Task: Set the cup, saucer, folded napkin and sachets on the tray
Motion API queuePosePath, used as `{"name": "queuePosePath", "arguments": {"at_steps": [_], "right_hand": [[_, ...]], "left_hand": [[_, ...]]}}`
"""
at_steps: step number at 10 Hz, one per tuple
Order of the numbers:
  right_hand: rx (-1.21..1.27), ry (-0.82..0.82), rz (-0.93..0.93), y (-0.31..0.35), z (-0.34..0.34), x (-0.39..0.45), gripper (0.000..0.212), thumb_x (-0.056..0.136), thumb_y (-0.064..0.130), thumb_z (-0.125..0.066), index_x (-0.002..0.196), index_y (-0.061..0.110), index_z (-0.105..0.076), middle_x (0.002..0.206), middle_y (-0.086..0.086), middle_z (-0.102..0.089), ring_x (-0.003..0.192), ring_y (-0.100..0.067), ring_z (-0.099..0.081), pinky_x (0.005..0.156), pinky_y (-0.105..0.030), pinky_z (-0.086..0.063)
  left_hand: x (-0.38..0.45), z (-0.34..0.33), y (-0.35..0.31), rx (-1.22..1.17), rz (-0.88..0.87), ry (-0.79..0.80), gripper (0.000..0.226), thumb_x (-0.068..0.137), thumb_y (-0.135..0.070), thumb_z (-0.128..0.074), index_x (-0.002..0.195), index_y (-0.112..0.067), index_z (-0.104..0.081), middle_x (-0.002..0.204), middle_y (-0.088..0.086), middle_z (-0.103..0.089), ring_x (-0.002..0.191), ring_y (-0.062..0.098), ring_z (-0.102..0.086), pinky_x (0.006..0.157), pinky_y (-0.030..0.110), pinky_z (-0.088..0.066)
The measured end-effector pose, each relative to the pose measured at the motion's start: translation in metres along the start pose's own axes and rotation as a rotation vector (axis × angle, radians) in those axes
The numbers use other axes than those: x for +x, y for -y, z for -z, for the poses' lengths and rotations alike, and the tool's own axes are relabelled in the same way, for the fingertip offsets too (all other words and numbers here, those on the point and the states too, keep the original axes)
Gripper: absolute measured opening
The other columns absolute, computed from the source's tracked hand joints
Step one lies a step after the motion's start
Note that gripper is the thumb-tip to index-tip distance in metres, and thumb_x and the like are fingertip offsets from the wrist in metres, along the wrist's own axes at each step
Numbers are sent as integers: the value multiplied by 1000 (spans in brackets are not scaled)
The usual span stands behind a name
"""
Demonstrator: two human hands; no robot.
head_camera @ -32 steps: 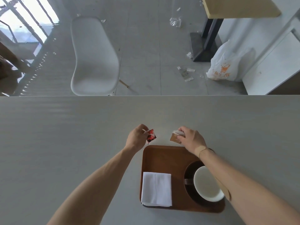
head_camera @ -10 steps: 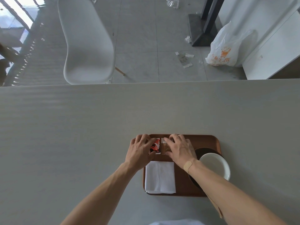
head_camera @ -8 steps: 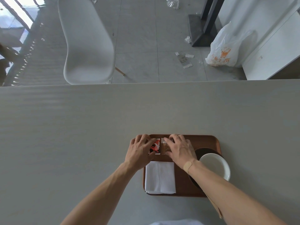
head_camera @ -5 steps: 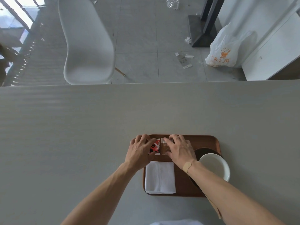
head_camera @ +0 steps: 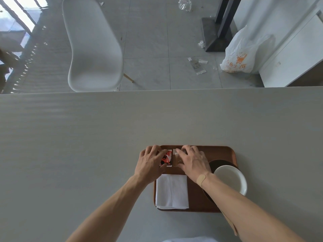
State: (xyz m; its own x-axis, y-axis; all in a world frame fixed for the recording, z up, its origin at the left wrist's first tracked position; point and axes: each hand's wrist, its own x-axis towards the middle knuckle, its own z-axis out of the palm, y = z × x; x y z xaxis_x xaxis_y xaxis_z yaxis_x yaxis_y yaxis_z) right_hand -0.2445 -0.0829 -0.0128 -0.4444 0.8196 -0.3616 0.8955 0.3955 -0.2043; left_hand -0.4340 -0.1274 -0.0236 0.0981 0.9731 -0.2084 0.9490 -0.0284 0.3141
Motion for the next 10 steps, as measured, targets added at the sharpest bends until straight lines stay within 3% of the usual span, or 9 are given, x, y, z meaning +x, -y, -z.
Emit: {"name": "queuePosePath", "arguments": {"at_steps": [7, 10], "right_hand": [[24, -2, 7, -1, 5, 3, 59, 90, 38, -62, 143, 26, -38, 136, -2, -46, 122, -24, -45, 96, -40, -44], [117, -12, -67, -19, 43, -14, 42, 91, 42, -57, 130, 28, -55, 125, 1, -62, 114, -20, -56, 92, -37, -47]], "left_hand": [[2, 0, 2, -8, -2, -5, 54, 79, -43, -64, 130, -29, -55, 124, -2, -55, 116, 24, -47, 97, 40, -38], [-8, 20, 2, -170, 105, 1, 43, 85, -40, -62, 127, -31, -59, 121, -2, -56, 114, 21, -52, 93, 36, -41]]}}
